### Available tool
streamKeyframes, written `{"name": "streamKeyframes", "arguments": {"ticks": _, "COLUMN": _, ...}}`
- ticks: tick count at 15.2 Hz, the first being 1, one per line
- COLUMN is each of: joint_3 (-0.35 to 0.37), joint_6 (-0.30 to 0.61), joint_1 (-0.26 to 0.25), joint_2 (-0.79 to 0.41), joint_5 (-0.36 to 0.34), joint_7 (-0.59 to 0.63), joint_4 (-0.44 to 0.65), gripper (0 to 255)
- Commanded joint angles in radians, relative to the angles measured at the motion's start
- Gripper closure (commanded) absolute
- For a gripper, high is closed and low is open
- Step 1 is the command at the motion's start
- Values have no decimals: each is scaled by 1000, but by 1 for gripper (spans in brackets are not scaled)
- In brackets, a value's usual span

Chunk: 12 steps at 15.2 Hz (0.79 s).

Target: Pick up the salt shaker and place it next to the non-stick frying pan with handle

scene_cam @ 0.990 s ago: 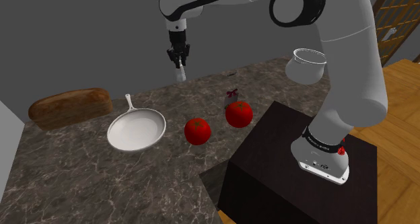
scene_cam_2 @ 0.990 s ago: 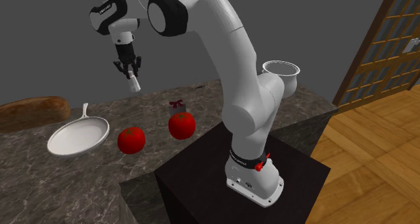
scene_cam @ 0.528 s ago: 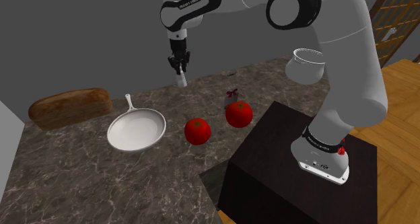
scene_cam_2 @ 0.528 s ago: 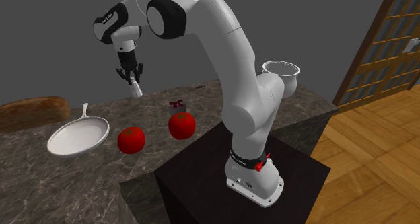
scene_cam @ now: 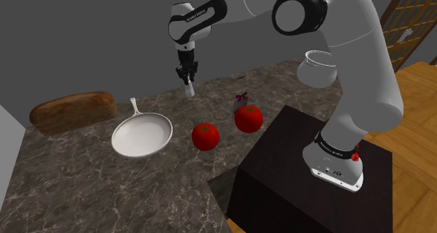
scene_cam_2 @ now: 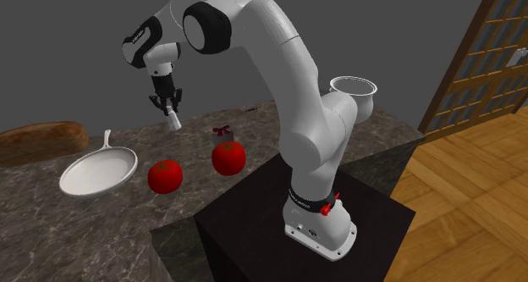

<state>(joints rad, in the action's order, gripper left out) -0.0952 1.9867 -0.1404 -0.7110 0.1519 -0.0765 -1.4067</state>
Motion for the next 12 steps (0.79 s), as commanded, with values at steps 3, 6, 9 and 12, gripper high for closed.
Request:
{"name": "streamKeyframes", "arguments": {"ticks": 3, "joint_3": 2, "joint_6": 36, "joint_1": 0, "joint_2": -28, "joint_5": 3, "joint_7": -3, "joint_4": -7, "gripper": 255}}
{"name": "streamKeyframes", "arguments": {"ticks": 6, "joint_3": 3, "joint_6": 47, "joint_1": 0, "joint_2": -37, "joint_5": 5, "joint_7": -4, "joint_4": -10, "gripper": 255}}
{"name": "streamKeyframes", "arguments": {"ticks": 9, "joint_3": 3, "joint_6": 47, "joint_1": 0, "joint_2": -38, "joint_5": 5, "joint_7": -4, "joint_4": -10, "gripper": 255}}
{"name": "streamKeyframes", "arguments": {"ticks": 12, "joint_3": 3, "joint_6": 47, "joint_1": 0, "joint_2": -38, "joint_5": 5, "joint_7": -4, "joint_4": -10, "gripper": 255}}
